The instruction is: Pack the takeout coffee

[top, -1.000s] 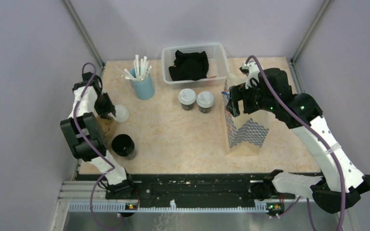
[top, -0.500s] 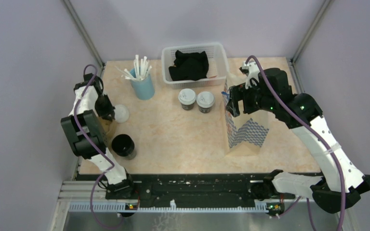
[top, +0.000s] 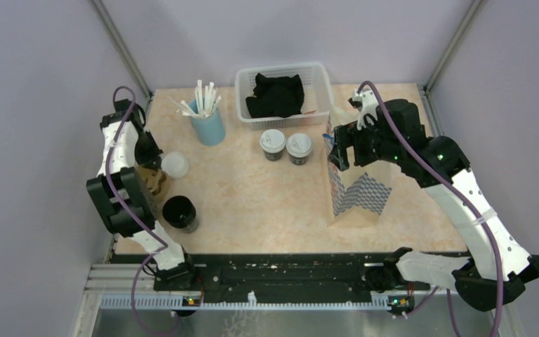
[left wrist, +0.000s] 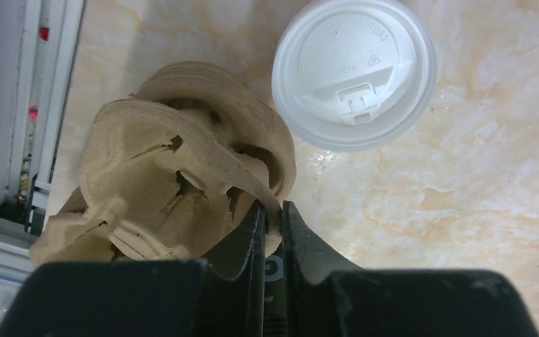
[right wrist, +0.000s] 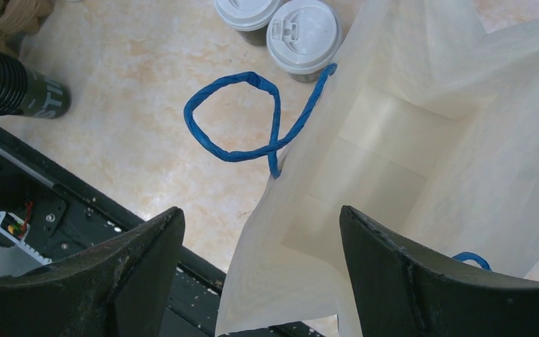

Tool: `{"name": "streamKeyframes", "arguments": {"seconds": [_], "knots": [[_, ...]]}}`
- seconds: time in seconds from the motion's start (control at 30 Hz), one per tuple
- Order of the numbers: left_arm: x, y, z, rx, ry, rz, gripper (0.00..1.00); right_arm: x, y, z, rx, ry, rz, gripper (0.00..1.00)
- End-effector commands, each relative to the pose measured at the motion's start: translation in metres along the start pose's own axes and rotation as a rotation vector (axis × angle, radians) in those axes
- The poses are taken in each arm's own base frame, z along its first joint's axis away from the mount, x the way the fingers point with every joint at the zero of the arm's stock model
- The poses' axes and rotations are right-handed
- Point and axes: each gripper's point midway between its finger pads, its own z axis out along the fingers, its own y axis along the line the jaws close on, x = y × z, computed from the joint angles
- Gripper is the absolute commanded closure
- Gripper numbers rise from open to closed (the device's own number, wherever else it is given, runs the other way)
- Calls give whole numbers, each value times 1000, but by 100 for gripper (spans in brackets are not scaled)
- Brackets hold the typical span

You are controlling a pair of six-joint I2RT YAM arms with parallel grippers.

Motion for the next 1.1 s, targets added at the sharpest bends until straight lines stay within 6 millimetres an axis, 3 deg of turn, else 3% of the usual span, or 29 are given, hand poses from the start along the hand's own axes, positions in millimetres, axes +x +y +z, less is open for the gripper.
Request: {"name": "streamKeyframes", "arguments": {"seconds": [0.0, 0.2, 0.3, 0.47, 0.57, 0.67, 0.77, 0.8, 0.83, 0.9, 1.0, 1.07], "knots": [[-12, -2, -45, 15, -105, -40, 100, -27, 12, -11, -46, -97, 0, 19], [-2, 18, -81, -85, -155, -158, 100, -27, 13, -19, -52, -105, 11, 19], [-5, 29, -116, -131, -249, -250, 100, -33, 13, -27, -43, -123, 17, 19], [-12, 16, -188, 10, -445, -329, 100, -45, 14, -41, -38, -157, 50, 18], [-14, -7, -242, 199, -575, -326, 100, -46, 16, -50, -43, -167, 79, 18], [-4, -61, -312, 589, -632, -331, 100, -49, 30, -56, -120, -180, 92, 16], [20, -116, -375, 1041, -509, -356, 100, -54, 56, -55, -268, -182, 100, 16], [27, -127, -386, 1162, -441, -384, 100, -60, 65, -56, -309, -203, 106, 16], [33, -135, -393, 1269, -377, -414, 100, -66, 72, -57, -340, -217, 108, 16], [39, -140, -429, 1420, -383, -389, 100, -79, 85, -59, -363, -247, 113, 16], [40, -143, -448, 1427, -321, -390, 100, -101, 103, -57, -381, -266, 154, 19], [38, -144, -456, 1445, -288, -407, 100, -112, 126, -53, -397, -284, 156, 20]]}}
